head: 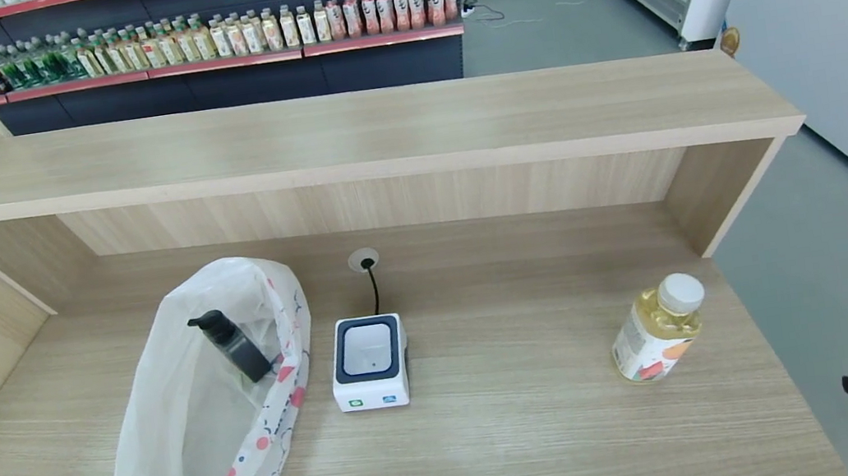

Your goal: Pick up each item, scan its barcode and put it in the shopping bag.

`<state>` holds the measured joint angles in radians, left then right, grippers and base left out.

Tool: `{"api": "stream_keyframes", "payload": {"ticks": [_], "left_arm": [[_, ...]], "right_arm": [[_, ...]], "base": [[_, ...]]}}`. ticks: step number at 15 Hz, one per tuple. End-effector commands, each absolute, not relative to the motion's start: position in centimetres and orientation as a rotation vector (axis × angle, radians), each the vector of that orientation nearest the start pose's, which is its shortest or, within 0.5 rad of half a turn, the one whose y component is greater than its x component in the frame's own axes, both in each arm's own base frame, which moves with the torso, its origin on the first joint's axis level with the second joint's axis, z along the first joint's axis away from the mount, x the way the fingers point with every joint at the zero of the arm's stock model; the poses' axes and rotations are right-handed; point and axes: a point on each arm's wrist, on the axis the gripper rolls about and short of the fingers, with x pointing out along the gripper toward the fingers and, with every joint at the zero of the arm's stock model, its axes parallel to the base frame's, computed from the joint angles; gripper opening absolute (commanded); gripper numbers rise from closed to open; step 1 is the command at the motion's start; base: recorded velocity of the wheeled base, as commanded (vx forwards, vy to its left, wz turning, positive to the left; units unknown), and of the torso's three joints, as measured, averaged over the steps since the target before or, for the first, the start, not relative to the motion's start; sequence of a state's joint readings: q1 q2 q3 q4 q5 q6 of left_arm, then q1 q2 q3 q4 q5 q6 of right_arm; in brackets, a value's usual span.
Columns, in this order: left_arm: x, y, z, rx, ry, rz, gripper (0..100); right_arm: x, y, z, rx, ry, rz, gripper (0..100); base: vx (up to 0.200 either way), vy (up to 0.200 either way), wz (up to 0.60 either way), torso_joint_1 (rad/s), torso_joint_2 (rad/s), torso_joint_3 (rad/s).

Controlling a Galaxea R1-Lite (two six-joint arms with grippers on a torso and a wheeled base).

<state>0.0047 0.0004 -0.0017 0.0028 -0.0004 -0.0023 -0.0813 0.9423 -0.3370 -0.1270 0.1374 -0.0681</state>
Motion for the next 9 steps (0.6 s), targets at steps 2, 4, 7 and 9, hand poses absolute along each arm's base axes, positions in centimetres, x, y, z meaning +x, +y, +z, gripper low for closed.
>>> {"api": "stream_keyframes", "payload": {"ticks": [2,4,7,9], "left_arm": [[-2.3,0.0,7.6,-0.003,0.002,0.005,100],[-2.3,0.0,7.6,-0.003,0.002,0.005,100],[-2.3,0.0,7.6,-0.003,0.002,0.005,100],[-2.3,0.0,7.6,-0.003,0.002,0.005,100]], "right_arm": [[9.9,-0.4,15.8,-0.007,0.467,0.096,100],[8.8,-0.1,15.2,0.008,0.451,0.174,100],[8.4,-0.1,14.4,0.017,0.470,0.186,100],[8.7,0.2,13.7,0.023,0.461,0.221,100]], "base": [[0.000,0.000,0.00,0.000,0.00,0.000],[0.000,0.000,0.00,0.000,0.00,0.000],[0.000,0.000,0.00,0.000,0.00,0.000],[0.000,0.000,0.00,0.000,0.00,0.000]]}}
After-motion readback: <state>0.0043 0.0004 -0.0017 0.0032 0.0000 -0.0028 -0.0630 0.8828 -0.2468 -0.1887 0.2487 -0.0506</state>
